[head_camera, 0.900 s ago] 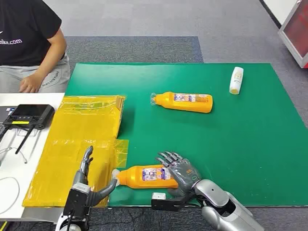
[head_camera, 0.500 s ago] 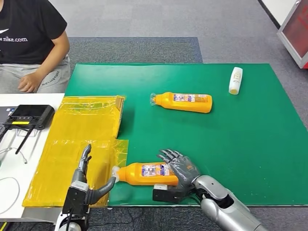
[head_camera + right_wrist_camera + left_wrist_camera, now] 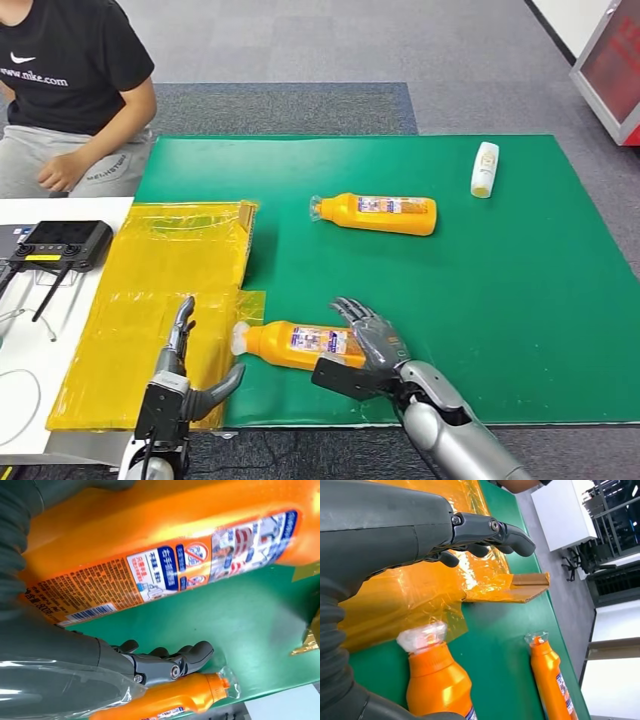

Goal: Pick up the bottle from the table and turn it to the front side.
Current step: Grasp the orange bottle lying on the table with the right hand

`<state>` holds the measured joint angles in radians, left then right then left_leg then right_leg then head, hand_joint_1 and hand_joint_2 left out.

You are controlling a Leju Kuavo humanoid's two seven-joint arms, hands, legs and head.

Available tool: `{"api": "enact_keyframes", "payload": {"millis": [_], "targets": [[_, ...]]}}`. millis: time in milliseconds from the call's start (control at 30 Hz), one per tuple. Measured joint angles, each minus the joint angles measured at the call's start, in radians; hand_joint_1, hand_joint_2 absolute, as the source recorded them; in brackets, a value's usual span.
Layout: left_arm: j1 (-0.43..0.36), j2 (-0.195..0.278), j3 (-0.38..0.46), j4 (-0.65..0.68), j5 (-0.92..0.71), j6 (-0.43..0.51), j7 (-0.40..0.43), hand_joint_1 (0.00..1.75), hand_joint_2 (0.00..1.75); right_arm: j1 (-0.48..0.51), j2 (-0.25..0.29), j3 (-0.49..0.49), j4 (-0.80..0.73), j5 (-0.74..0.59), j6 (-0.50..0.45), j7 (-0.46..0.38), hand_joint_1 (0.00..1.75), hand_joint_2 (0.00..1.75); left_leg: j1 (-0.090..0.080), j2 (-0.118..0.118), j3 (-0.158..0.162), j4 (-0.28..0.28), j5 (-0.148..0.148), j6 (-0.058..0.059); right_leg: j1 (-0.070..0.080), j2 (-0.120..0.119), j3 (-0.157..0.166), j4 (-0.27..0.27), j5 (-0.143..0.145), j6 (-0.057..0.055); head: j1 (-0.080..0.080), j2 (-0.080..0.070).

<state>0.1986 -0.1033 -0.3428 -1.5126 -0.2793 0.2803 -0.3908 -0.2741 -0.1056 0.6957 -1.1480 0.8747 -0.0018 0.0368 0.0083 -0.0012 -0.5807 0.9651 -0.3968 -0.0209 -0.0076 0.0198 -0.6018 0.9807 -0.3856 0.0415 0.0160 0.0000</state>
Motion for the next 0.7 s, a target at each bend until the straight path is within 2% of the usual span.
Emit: {"api": "enact_keyframes", "payload": {"millis": [267,300,400,433,700], "targets": [[0.000,0.009,-0.002,0.000,-0.009,0.009,0.004,0.00,1.75,-0.031,0.011,0.030,0.041,0.100,0.002,0.025,0.02,1.75,0.000,0.000,0.000,0.000,0.002,-0.001,0.000,0.000,0.001,0.000,0.002,0.000,0.000,0.000],[0.000,0.009,-0.002,0.000,-0.011,0.009,0.005,0.00,1.75,-0.039,0.011,0.038,0.049,0.113,0.004,0.026,0.15,1.75,0.000,0.000,0.001,0.000,0.002,-0.001,0.000,0.000,0.001,0.000,0.002,0.000,0.000,0.000],[-0.001,0.011,-0.002,0.000,-0.015,0.009,0.005,0.00,1.75,-0.065,0.011,0.063,0.076,0.143,0.012,0.027,1.42,1.75,0.000,0.000,0.001,0.000,0.002,-0.001,0.000,0.000,0.001,0.000,0.002,0.000,0.000,0.000],[-0.001,0.012,-0.002,0.000,-0.016,0.008,0.005,0.00,1.75,-0.074,0.011,0.071,0.086,0.152,0.013,0.027,1.72,1.75,0.000,0.000,0.001,0.000,0.002,-0.001,0.000,0.000,0.001,0.000,0.002,0.000,0.000,0.000],[-0.001,0.014,-0.001,0.000,-0.025,0.005,0.005,0.00,1.75,-0.137,0.014,0.128,0.164,0.208,0.018,0.029,1.75,1.75,0.000,0.000,0.002,0.000,0.003,-0.001,0.000,0.001,0.001,0.000,0.001,-0.002,0.000,0.000]]}}
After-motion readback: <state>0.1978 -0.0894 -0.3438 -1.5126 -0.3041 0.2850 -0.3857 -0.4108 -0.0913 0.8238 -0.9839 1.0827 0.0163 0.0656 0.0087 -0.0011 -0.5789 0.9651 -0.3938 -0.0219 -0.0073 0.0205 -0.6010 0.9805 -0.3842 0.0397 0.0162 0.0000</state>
